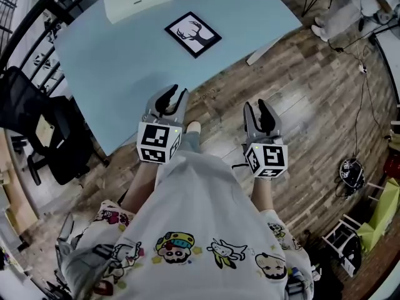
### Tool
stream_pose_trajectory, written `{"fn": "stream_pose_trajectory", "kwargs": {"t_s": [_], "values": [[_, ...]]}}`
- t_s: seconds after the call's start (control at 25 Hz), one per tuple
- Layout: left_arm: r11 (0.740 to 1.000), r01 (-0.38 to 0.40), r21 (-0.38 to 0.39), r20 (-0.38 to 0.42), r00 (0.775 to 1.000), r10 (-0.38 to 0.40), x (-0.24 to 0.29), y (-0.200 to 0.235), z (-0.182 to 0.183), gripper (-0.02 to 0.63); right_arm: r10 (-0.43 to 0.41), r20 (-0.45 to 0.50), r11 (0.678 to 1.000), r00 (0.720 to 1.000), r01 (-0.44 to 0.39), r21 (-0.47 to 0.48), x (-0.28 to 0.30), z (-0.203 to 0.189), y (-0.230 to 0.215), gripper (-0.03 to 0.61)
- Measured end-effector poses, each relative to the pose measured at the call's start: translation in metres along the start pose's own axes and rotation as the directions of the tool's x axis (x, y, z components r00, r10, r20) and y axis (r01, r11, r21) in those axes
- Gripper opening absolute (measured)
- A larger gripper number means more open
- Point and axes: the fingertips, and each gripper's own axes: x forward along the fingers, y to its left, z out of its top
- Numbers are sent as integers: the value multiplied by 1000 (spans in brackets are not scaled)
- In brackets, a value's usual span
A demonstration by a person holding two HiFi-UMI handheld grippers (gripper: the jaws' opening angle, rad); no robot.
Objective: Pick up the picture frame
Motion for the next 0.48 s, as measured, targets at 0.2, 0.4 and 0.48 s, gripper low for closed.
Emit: {"fn": "stream_pose_trajectory", "kwargs": {"t_s": [0.2, 0.4, 0.48], "values": [[1000, 18, 8, 2, 1000, -18, 24, 23, 11, 89, -13, 8, 1000, 1000, 13, -5, 28, 13, -2, 150], [1000, 27, 4, 9, 1000, -27, 37, 43, 17, 91, -31, 4, 999, 1000, 31, -21, 48, 17, 0, 153], [1000, 24, -4, 11, 1000, -24, 39, 50, 18, 94, -33, 0, 999, 999, 33, -21, 55, 19, 1, 153]]}}
